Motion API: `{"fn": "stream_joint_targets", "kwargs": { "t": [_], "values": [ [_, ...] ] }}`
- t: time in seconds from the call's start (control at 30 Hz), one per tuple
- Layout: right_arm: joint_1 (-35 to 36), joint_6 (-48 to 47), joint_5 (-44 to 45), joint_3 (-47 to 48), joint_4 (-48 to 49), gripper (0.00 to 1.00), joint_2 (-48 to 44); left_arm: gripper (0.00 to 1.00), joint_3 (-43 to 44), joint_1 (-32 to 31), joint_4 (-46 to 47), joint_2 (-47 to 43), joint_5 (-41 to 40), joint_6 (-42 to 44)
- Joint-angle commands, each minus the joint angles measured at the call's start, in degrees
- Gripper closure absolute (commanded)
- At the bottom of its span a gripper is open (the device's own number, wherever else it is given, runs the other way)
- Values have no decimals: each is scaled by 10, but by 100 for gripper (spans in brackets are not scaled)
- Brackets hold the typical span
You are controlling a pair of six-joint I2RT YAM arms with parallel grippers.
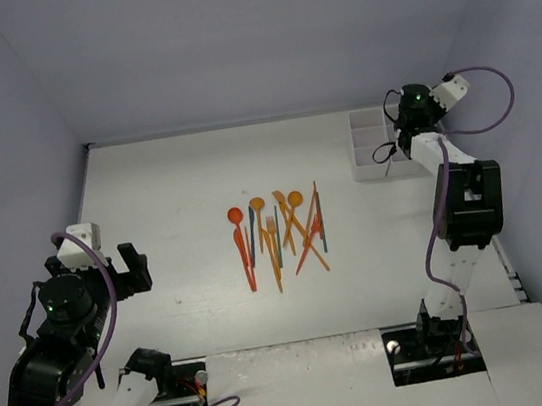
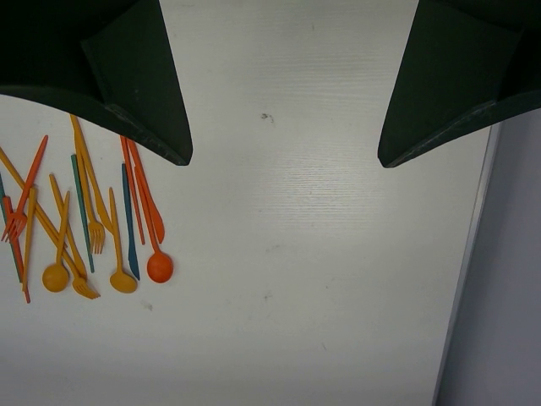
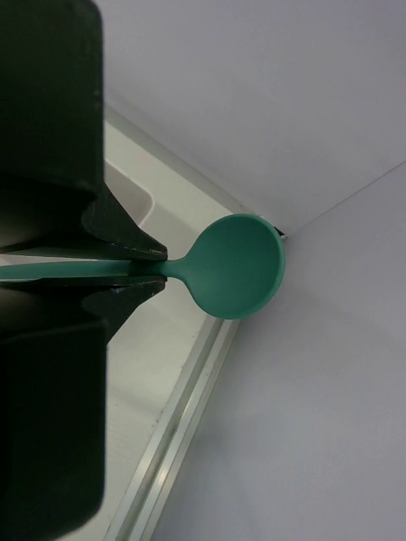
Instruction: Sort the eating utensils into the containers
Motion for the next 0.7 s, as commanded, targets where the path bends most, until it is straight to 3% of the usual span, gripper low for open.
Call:
{"fn": "stream_joint_targets", "kwargs": {
  "t": [0.0, 0.3, 0.47, 0.67],
  "values": [
    [12, -13, 6, 45, 71, 100, 18, 10, 9, -3, 36, 17, 14, -3],
    [40, -17, 15, 34, 85, 99, 40, 10, 10, -3, 37, 24, 20, -3],
    [57, -14, 19, 5, 93, 89, 24, 10, 9, -3, 36, 21, 24, -6],
    [59, -8, 25, -31, 94, 86, 2, 10, 6, -3, 35, 5, 30, -11]
  ]
}}
